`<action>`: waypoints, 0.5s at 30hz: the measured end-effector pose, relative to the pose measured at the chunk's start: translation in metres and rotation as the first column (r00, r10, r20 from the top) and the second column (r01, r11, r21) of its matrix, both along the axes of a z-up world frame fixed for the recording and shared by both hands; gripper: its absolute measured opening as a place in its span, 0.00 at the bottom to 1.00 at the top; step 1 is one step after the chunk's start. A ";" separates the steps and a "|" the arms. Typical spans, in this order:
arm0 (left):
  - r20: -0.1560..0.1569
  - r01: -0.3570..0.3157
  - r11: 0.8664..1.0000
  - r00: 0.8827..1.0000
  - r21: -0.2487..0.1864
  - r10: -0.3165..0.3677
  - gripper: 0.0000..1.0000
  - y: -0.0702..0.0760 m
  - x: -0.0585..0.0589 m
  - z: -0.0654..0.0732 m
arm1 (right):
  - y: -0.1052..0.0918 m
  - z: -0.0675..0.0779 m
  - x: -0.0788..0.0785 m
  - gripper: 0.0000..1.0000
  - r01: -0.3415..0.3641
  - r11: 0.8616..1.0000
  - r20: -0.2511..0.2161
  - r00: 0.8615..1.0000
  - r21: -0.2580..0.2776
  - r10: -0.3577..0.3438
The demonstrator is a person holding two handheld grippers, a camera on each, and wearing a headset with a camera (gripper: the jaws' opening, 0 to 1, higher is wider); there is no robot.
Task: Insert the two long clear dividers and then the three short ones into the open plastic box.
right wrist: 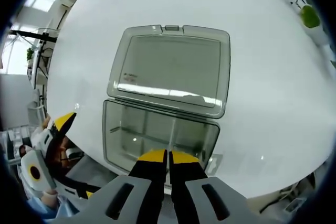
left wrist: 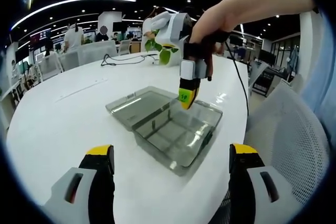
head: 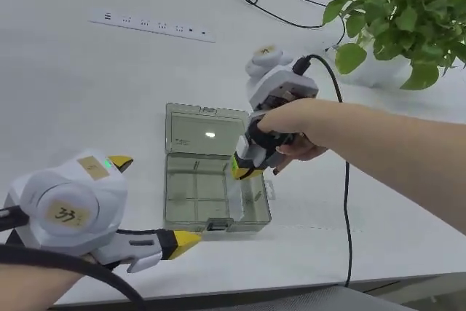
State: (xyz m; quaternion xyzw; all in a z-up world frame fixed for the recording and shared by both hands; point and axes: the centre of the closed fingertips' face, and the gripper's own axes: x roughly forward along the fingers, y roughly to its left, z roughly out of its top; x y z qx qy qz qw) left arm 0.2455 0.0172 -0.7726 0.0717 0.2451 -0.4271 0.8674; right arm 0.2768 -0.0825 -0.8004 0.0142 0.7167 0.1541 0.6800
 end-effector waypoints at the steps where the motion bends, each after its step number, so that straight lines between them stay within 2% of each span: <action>1: -0.001 0.000 1.000 1.000 0.001 0.000 0.92 0.000 0.000 0.000 | -0.001 -0.001 0.001 0.03 -0.001 1.000 0.000 1.000 0.000 0.001; 3: -0.001 0.000 1.000 1.000 0.001 0.000 0.92 -0.001 0.000 -0.001 | -0.003 -0.006 0.007 0.03 -0.004 1.000 0.001 1.000 0.000 0.004; 15: -0.007 -0.001 1.000 1.000 0.006 0.001 0.92 0.000 -0.002 -0.002 | 0.000 -0.009 -0.002 0.03 -0.035 0.999 0.006 0.999 -0.015 0.035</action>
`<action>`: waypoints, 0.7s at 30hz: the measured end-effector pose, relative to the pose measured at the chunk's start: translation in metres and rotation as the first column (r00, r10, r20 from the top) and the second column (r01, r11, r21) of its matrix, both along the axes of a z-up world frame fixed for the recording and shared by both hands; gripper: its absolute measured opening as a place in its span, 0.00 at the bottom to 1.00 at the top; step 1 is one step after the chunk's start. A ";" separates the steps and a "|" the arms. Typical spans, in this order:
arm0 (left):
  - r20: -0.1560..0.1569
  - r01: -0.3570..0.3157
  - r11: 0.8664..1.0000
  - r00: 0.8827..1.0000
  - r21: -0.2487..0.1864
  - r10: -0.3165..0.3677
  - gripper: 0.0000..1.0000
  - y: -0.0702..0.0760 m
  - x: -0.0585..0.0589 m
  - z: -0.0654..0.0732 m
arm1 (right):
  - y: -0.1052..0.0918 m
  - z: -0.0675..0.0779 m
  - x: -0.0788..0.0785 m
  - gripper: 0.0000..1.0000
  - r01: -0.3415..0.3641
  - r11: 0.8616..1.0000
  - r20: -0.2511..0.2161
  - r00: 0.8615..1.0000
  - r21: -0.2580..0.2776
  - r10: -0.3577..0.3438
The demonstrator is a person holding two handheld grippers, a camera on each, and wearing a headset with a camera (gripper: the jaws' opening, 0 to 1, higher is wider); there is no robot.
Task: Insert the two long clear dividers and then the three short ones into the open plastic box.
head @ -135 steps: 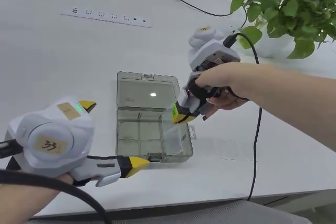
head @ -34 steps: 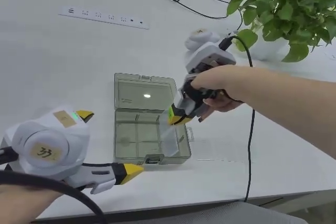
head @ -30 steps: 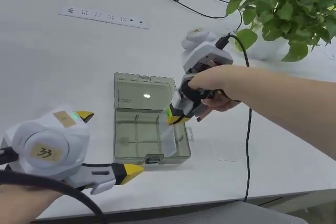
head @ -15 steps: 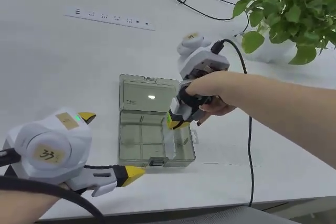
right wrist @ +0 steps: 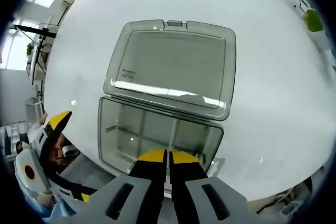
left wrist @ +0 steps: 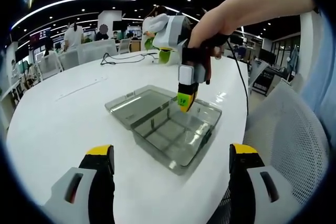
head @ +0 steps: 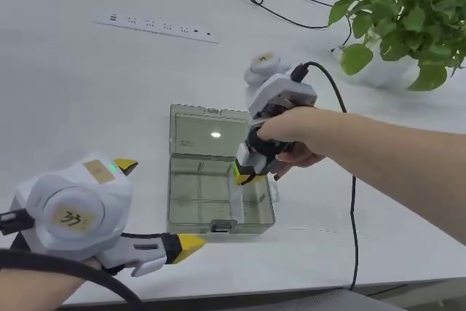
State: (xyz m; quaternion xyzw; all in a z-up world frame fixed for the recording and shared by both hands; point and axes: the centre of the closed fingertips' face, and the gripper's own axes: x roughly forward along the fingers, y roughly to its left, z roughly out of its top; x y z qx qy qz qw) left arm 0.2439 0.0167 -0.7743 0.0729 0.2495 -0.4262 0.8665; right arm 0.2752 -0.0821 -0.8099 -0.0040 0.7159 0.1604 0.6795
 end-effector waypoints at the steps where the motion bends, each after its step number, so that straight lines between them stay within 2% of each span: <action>1: -0.001 -0.001 1.000 1.000 0.001 0.001 0.92 0.000 0.000 0.000 | 0.000 0.000 0.000 0.03 0.001 1.000 -0.001 1.000 0.001 -0.001; 10: 0.001 0.000 1.000 1.000 0.005 0.000 0.92 -0.001 0.000 0.000 | 0.000 0.000 -0.001 0.03 0.010 1.000 0.008 1.000 0.021 -0.010; 16: 0.002 0.000 1.000 1.000 0.008 0.000 0.92 -0.001 0.000 0.000 | 0.002 0.001 -0.001 0.05 -0.012 0.999 0.020 1.000 0.043 0.011; 21: 0.000 0.001 1.000 1.000 0.013 -0.001 0.92 -0.001 -0.001 -0.001 | 0.009 0.003 -0.003 0.16 0.009 0.996 0.019 1.000 0.092 -0.011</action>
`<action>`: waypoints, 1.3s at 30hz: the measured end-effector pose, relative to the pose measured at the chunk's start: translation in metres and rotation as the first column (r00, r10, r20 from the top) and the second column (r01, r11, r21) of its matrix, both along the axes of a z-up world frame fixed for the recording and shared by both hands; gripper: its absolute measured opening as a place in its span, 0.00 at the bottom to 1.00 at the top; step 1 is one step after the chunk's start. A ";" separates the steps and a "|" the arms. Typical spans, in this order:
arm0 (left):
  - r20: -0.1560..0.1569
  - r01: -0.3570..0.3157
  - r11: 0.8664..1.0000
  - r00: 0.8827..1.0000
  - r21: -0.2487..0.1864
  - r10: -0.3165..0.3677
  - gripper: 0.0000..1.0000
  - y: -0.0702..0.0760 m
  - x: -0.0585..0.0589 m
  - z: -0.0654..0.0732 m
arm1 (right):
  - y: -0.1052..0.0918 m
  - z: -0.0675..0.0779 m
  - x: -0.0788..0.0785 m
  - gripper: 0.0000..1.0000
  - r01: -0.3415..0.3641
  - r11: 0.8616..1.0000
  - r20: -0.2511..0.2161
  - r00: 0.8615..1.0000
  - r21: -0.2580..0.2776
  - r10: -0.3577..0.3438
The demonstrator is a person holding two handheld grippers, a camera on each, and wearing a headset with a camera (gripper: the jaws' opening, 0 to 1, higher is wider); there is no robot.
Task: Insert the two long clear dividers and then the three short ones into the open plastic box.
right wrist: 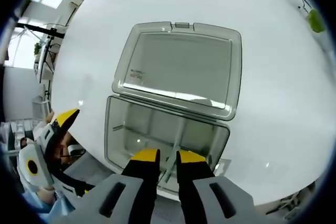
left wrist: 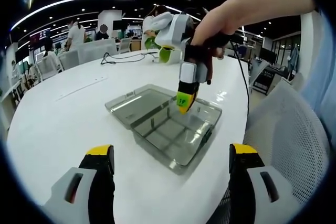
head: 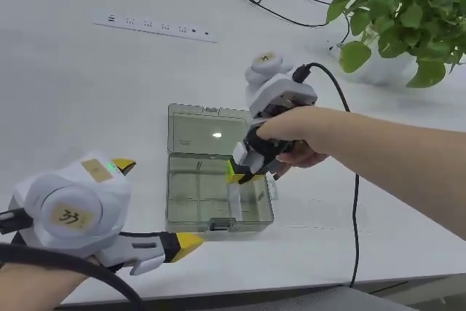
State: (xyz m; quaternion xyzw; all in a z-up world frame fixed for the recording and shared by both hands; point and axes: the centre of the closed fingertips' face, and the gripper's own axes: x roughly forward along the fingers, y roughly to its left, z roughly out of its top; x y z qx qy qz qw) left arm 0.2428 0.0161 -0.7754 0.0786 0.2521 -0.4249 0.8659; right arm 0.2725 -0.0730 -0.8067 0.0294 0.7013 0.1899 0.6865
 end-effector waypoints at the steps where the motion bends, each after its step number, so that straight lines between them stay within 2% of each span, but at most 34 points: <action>1: 0.000 0.001 1.000 1.000 0.001 -0.001 0.92 0.000 0.000 0.000 | 0.001 0.000 0.001 0.19 -0.011 1.000 0.011 1.000 0.010 0.011; 4: 0.000 0.000 1.000 1.000 -0.001 0.000 0.92 -0.001 0.000 0.001 | 0.003 0.000 0.001 0.29 -0.029 0.999 0.030 0.999 0.020 0.028; 7: 0.002 0.001 1.000 1.000 0.001 -0.001 0.92 -0.001 -0.001 0.001 | 0.007 0.000 0.005 0.40 -0.043 0.998 0.073 0.997 0.054 0.039; 12: 0.005 0.001 1.000 1.000 0.004 -0.001 0.92 0.000 -0.001 0.002 | 0.011 0.003 0.006 0.58 -0.029 0.995 0.094 0.995 0.098 0.020; 15: 0.007 0.000 1.000 1.000 0.004 0.000 0.93 0.000 -0.001 0.003 | 0.014 0.006 0.008 0.67 -0.035 0.991 0.130 0.991 0.129 0.018; 20: 0.008 0.003 1.000 1.000 0.007 -0.003 0.93 -0.001 -0.002 0.004 | 0.017 0.008 0.009 0.74 -0.034 0.986 0.150 0.989 0.162 0.010; 23: 0.009 0.004 1.000 1.000 0.008 -0.004 0.93 -0.001 -0.002 0.004 | 0.018 0.011 0.011 0.77 -0.037 0.983 0.175 0.985 0.180 0.005; 24: 0.010 0.002 1.000 1.000 0.008 -0.002 0.93 -0.001 -0.002 0.005 | 0.022 0.013 0.012 0.78 -0.053 0.978 0.194 0.981 0.201 0.013; 28: 0.008 0.000 1.000 1.000 0.012 0.000 0.93 0.000 -0.002 0.005 | 0.023 0.019 0.010 0.80 -0.059 0.973 0.214 0.977 0.221 0.011; 31: 0.009 0.000 1.000 1.000 0.015 0.000 0.93 0.000 -0.002 0.005 | 0.024 0.023 0.014 0.81 -0.063 0.968 0.256 0.967 0.244 -0.001; 34: 0.009 0.001 1.000 1.000 0.019 -0.001 0.93 -0.001 -0.003 0.005 | 0.021 0.022 0.022 0.83 -0.068 0.964 0.310 0.951 0.256 -0.015; 35: 0.008 0.000 1.000 1.000 0.020 0.000 0.93 -0.001 -0.003 0.005 | 0.022 0.025 0.026 0.83 -0.075 0.959 0.347 0.938 0.272 -0.025; 37: 0.009 -0.001 1.000 1.000 0.020 0.001 0.93 -0.001 -0.003 0.005 | 0.020 0.029 0.026 0.84 -0.075 0.959 0.364 0.931 0.272 -0.030; 38: 0.010 -0.002 1.000 1.000 0.020 0.002 0.93 -0.001 -0.003 0.005 | 0.018 0.030 0.042 0.84 -0.107 0.955 0.462 0.886 0.278 -0.035; 39: 0.009 -0.002 1.000 1.000 0.020 0.002 0.93 -0.001 -0.003 0.006 | 0.017 0.031 0.044 0.85 -0.122 0.956 0.480 0.877 0.268 -0.023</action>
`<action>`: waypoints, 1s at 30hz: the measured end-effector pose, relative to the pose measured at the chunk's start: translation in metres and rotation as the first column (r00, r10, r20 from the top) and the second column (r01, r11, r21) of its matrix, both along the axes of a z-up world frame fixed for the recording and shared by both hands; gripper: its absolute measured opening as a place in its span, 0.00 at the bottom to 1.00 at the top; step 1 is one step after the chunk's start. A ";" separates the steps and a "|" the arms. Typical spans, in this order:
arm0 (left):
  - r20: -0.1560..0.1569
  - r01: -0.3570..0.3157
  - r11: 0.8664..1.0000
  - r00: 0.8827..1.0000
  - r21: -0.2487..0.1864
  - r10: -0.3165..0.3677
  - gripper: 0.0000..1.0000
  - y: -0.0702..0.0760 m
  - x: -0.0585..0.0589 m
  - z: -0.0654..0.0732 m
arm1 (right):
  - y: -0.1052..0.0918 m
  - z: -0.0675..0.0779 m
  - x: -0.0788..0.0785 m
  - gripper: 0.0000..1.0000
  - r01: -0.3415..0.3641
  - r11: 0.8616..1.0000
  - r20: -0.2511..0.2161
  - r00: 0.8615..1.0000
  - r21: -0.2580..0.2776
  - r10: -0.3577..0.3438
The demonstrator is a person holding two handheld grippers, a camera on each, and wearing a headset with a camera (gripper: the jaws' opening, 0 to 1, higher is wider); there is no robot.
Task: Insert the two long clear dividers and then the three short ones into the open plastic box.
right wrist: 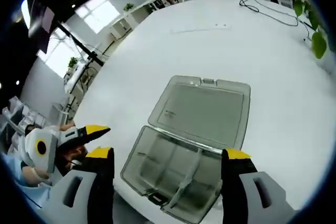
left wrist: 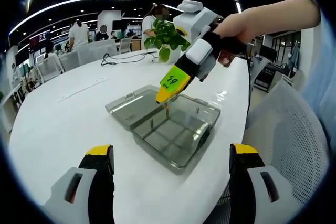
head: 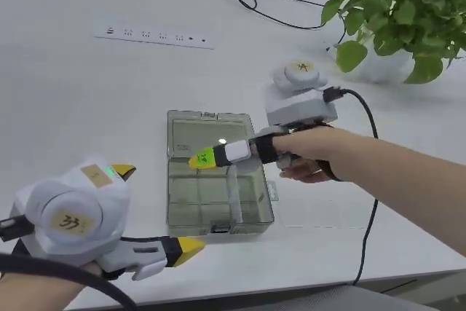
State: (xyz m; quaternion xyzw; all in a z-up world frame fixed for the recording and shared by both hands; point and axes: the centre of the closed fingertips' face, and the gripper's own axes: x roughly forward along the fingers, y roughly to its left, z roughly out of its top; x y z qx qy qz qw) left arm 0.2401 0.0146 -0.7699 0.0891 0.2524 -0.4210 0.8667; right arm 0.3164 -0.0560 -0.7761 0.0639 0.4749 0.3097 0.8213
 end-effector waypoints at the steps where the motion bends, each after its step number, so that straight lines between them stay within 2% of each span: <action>1: 0.000 0.000 1.000 1.000 0.000 0.000 0.93 0.000 0.000 0.000 | -0.005 0.003 0.002 0.86 -0.013 0.999 0.037 0.999 -0.030 0.014; 2: 0.000 -0.001 1.000 1.000 0.001 0.001 0.93 0.000 0.000 0.000 | -0.004 0.007 0.005 0.86 -0.038 0.999 0.086 0.996 -0.021 0.039; 3: 0.000 -0.002 1.000 1.000 0.002 0.002 0.93 0.001 0.000 0.000 | -0.007 0.009 0.001 0.85 -0.040 0.999 0.093 0.995 -0.032 0.043; 4: -0.001 -0.003 1.000 1.000 0.003 0.003 0.93 0.001 0.000 0.000 | -0.007 0.011 0.000 0.86 -0.029 0.999 0.096 0.995 -0.018 0.031; 5: -0.002 -0.004 1.000 1.000 0.004 0.004 0.93 0.002 0.000 0.000 | -0.006 0.015 0.007 0.87 -0.062 0.998 0.145 0.988 0.017 0.059; 6: -0.003 -0.005 1.000 1.000 0.005 0.005 0.93 0.002 -0.001 0.000 | -0.012 0.011 0.005 0.89 -0.041 0.999 0.113 0.993 -0.001 0.041; 8: -0.004 -0.007 1.000 1.000 0.007 0.007 0.93 0.002 -0.001 -0.001 | -0.013 0.014 0.006 0.90 -0.041 0.999 0.166 0.985 0.031 0.035; 9: -0.006 -0.008 1.000 1.000 0.008 0.008 0.93 0.003 -0.001 -0.001 | -0.014 0.013 -0.002 0.92 -0.034 0.999 0.148 0.989 0.032 0.029; 10: -0.006 -0.009 1.000 1.000 0.009 0.009 0.93 0.003 -0.001 -0.001 | -0.012 0.015 -0.003 0.92 -0.041 0.998 0.165 0.986 0.055 0.031; 13: -0.008 -0.012 1.000 1.000 0.009 0.013 0.93 0.004 -0.002 -0.002 | -0.016 0.014 -0.007 0.99 -0.058 0.997 0.215 0.975 0.055 0.045; 14: -0.009 -0.012 1.000 1.000 0.009 0.013 0.93 0.004 -0.002 -0.002 | -0.019 0.014 -0.010 1.00 -0.056 0.997 0.216 0.975 0.057 0.042; 15: -0.011 -0.013 1.000 1.000 0.010 0.014 0.93 0.005 -0.002 -0.002 | -0.019 0.016 -0.012 1.00 -0.069 0.995 0.230 0.972 0.069 0.051; 16: -0.013 -0.016 1.000 1.000 0.008 0.016 0.93 0.005 -0.001 -0.002 | -0.022 0.019 -0.012 1.00 -0.067 0.995 0.264 0.964 0.073 0.045; 20: -0.022 -0.028 1.000 0.999 0.002 0.028 0.93 0.009 0.000 -0.004 | -0.030 0.027 -0.024 1.00 -0.081 0.994 0.291 0.955 0.078 0.055; 21: -0.024 -0.030 1.000 0.999 0.001 0.030 0.93 0.009 0.000 -0.004 | -0.035 0.027 -0.021 1.00 -0.096 0.993 0.329 0.942 0.067 0.069; 24: -0.034 -0.042 0.999 0.999 -0.006 0.042 0.93 0.012 0.001 -0.005 | -0.039 0.034 -0.029 1.00 -0.098 0.992 0.360 0.931 0.073 0.066; 25: -0.034 -0.044 0.999 0.998 -0.007 0.044 0.93 0.013 0.001 -0.005 | -0.044 0.033 -0.028 1.00 -0.098 0.992 0.366 0.928 0.077 0.064; 28: -0.041 -0.055 0.998 0.998 -0.011 0.054 0.93 0.015 0.002 -0.005 | -0.048 0.040 -0.033 1.00 -0.110 0.991 0.412 0.908 0.073 0.071; 30: -0.043 -0.062 0.998 0.997 -0.012 0.061 0.93 0.017 0.002 -0.005 | -0.049 0.040 -0.038 1.00 -0.115 0.991 0.416 0.906 0.068 0.076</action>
